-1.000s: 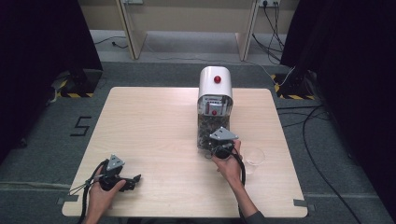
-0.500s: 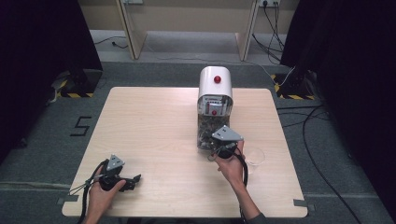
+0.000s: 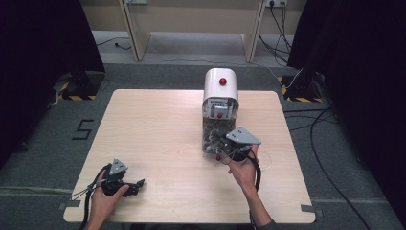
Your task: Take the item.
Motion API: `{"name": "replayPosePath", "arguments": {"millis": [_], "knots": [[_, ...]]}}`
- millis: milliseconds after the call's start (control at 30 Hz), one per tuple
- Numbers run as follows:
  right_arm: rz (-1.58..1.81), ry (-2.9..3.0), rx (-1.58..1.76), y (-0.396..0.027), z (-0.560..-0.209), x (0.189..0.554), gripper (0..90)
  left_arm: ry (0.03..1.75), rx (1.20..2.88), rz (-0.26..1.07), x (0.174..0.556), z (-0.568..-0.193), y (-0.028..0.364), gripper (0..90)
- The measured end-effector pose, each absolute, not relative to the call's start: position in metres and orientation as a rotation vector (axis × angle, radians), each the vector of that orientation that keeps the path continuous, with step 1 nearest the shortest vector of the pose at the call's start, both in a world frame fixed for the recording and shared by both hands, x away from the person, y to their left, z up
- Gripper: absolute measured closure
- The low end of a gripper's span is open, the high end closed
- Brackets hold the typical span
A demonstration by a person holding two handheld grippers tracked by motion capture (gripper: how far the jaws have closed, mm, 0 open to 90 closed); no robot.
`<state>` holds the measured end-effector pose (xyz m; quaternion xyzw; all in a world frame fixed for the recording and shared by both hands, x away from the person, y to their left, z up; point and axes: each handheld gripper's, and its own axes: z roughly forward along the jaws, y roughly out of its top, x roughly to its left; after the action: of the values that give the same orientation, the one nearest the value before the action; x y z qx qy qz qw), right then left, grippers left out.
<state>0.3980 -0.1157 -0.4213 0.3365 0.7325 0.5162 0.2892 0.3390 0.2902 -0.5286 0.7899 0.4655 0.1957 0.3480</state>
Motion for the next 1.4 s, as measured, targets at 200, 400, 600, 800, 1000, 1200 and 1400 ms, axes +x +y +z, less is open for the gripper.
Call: {"name": "replayPosePath", "arguments": {"millis": [200, 400, 600, 800, 1000, 1200, 1400], "knots": [[1.398, 1.926, 0.889, -0.121, -0.413, 0.394, 89.8, 1.207, 2.049, 0.507, 0.339, -0.529, 0.290, 0.0], [1.431, 1.893, 0.878, -0.127, -0.403, 0.389, 89.8, 1.207, 2.048, 0.508, 0.339, -0.529, 0.290, 0.0], [1.448, 1.875, 0.867, -0.133, -0.394, 0.383, 89.8, 1.207, 2.048, 0.508, 0.339, -0.529, 0.290, 0.0], [1.460, 1.855, 0.866, -0.139, -0.388, 0.378, 89.8, 1.207, 2.049, 0.508, 0.339, -0.529, 0.290, 0.0], [1.465, 1.841, 0.861, -0.147, -0.383, 0.372, 89.8, 1.207, 2.049, 0.508, 0.339, -0.529, 0.290, 0.0], [1.461, 1.822, 0.870, -0.158, -0.379, 0.367, 89.8, 1.207, 2.049, 0.507, 0.339, -0.529, 0.290, 0.0], [1.456, 1.792, 0.877, -0.173, -0.376, 0.359, 89.8, 1.206, 2.050, 0.508, 0.339, -0.529, 0.290, 0.0]]}}
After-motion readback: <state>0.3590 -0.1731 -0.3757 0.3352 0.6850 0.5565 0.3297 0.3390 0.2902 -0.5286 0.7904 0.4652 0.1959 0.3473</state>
